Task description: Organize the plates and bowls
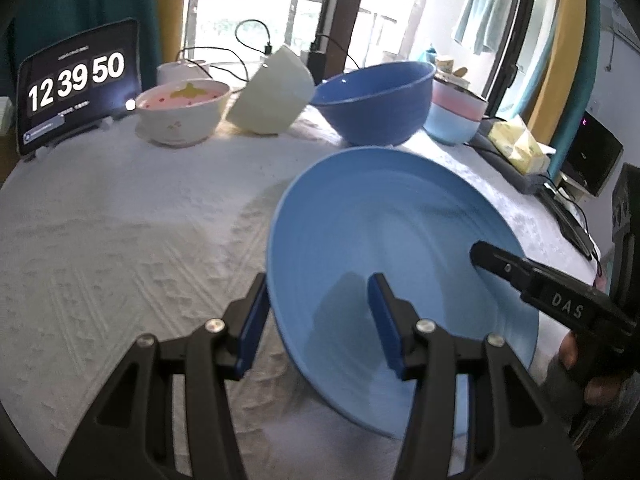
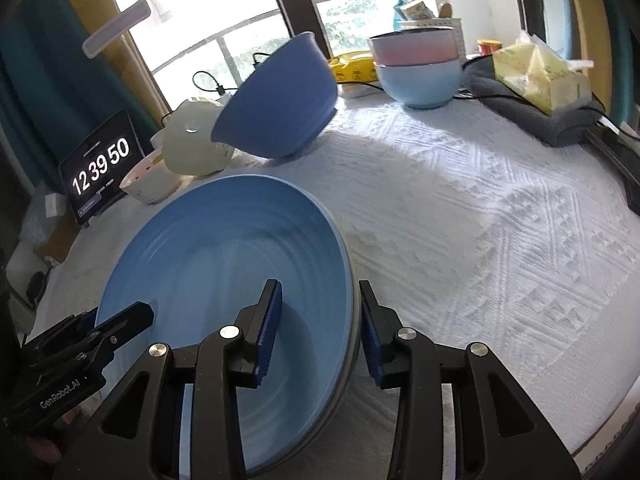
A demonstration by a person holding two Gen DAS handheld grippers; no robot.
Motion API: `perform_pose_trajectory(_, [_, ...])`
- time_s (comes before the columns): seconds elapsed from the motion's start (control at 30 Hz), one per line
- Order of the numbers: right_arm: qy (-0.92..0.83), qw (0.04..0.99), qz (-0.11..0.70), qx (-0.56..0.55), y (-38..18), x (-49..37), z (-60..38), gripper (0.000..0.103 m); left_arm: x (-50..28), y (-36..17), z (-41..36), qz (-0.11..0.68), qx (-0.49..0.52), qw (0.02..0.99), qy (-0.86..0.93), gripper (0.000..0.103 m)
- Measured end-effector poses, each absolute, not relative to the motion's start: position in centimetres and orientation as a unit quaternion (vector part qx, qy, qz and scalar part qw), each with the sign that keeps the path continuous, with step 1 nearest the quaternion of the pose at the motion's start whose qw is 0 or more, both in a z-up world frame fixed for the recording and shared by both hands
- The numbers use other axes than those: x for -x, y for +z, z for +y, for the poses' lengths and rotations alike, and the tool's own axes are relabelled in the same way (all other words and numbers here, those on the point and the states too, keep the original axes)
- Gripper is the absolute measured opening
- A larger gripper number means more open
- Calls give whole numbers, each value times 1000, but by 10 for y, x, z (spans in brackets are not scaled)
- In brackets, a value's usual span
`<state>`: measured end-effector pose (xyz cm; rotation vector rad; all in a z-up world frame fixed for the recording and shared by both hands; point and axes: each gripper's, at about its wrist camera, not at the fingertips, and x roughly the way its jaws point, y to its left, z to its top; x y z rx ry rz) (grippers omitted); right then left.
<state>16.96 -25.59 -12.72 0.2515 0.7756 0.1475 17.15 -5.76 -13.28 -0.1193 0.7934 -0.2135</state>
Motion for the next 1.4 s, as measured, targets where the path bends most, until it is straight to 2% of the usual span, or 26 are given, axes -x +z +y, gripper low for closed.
perform_pose_trajectory(1.4, [171,911,373,-44,-102,-214,-120,40,-158,-120,77,347,133,928,5,51])
